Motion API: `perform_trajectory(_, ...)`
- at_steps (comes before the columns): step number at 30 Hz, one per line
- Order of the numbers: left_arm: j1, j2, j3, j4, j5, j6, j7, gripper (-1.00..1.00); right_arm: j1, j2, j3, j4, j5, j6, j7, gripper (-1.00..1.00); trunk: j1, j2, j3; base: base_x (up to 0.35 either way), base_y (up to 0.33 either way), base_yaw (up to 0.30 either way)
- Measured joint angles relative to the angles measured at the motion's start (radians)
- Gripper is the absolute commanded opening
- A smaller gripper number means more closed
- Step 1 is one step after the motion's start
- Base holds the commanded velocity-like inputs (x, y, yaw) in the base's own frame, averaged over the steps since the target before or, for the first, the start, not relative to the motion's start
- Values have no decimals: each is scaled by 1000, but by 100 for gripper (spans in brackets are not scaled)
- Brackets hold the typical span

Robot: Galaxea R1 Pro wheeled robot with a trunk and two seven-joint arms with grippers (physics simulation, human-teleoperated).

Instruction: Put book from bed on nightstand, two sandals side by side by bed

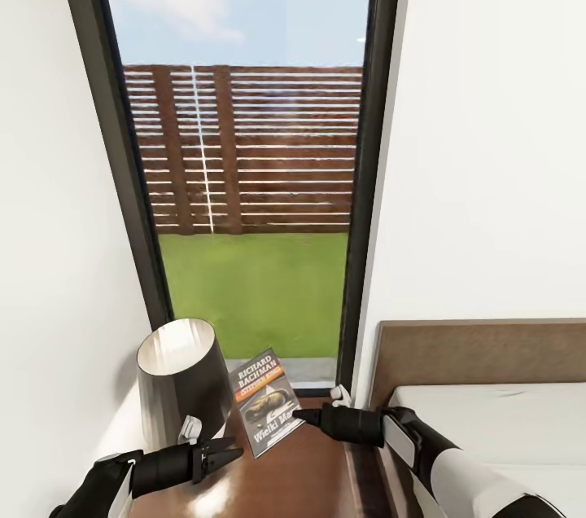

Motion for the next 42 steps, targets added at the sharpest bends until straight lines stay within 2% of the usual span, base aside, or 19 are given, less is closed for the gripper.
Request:
perform_trajectory(3,0,0,0,0,0,0,0,100,0,-1,0,0,-1,-1,0,-100,0,0,0,0,0,0)
perform_trajectory(42,1,0,-2,3,-1,2,5,100,1,-1,-1,7,0,-10,-8,-100,149,-272,-121,0,0,0)
